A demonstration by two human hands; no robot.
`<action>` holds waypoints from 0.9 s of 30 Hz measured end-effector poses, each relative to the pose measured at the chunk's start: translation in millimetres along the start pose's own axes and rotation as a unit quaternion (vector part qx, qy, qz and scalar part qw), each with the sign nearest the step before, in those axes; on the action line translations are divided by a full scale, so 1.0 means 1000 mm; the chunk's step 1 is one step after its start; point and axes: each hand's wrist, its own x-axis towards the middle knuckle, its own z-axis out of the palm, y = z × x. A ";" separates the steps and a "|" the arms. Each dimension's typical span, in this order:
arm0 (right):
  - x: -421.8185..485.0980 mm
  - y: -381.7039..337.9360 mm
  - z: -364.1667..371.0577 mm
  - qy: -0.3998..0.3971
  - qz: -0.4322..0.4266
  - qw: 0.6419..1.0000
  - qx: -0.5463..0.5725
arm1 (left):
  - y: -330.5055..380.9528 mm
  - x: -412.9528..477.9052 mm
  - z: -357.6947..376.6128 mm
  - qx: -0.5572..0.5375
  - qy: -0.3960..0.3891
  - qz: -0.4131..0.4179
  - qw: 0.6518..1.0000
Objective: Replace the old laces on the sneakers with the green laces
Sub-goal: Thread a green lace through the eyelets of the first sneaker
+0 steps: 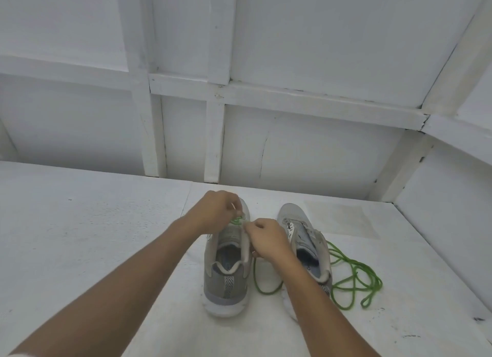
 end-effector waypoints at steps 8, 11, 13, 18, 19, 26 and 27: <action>0.001 0.010 0.003 -0.026 0.121 0.958 0.257 | -0.007 -0.001 0.012 0.010 0.001 -0.017 1.000; -0.001 0.011 0.004 -0.029 0.139 0.944 0.299 | -0.011 -0.001 0.012 0.015 0.000 -0.020 1.000; -0.001 0.012 0.003 -0.031 0.143 0.940 0.309 | -0.011 -0.001 0.013 0.018 -0.003 -0.020 1.000; 0.000 0.014 0.002 -0.032 0.147 0.937 0.314 | -0.009 0.002 0.017 0.023 -0.007 -0.018 1.000; 0.000 0.014 0.003 -0.031 0.148 0.937 0.315 | -0.009 0.002 0.017 0.024 -0.006 -0.015 1.000; 0.001 0.015 0.003 -0.029 0.147 0.937 0.314 | -0.002 0.006 0.021 0.025 -0.006 -0.016 1.000; 0.001 0.016 0.003 -0.031 0.147 0.937 0.316 | -0.002 0.006 0.022 0.026 -0.005 -0.017 0.999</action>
